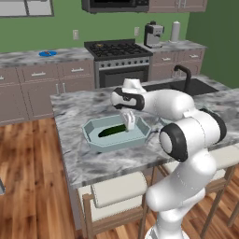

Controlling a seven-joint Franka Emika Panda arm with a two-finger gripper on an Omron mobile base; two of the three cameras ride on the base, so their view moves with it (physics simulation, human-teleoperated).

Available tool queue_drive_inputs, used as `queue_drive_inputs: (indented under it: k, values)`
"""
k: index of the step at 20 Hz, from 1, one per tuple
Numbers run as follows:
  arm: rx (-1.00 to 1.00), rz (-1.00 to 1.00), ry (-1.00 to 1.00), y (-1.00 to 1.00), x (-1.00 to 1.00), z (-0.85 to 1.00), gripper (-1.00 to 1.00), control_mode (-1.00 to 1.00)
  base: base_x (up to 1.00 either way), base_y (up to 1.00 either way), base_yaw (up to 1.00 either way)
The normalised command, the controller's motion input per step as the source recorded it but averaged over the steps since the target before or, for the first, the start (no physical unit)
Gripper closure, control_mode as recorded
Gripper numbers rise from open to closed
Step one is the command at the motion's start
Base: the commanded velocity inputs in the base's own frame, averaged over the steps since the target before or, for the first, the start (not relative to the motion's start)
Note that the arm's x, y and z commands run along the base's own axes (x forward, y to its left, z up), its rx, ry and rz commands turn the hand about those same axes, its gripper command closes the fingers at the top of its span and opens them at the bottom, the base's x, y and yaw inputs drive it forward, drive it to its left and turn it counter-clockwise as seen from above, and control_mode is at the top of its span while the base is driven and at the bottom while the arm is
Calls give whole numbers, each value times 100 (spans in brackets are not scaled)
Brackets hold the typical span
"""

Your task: Place the cold items (mango and cucumber) from the fridge in one tupperware on the dining counter. Place the warm items (hot dog and kebab skewer) in the stove area in another tupperware.

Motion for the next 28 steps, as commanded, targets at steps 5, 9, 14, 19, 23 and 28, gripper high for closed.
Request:
queue_drive_inputs:
  k: [5, 9, 14, 19, 23, 28]
  values:
    - [0, 0, 0, 10, 25, -34, 100, -100, 0, 0, 0]
    - [0, 0, 0, 13, 8, -36, -100, -100, 0, 0, 0]
    - [0, 0, -1, 5, -3, -16, -100, -100, 0, 0, 0]
    - [-1, 0, -31, 10, -37, 9, -100, -100, 0, 0, 0]
    - [-5, 0, -43, 4, -60, 57, -100, -100, 0, 0, 0]
    - [0, 0, -12, 0, -72, 74, -100, -100, 0, 0, 0]
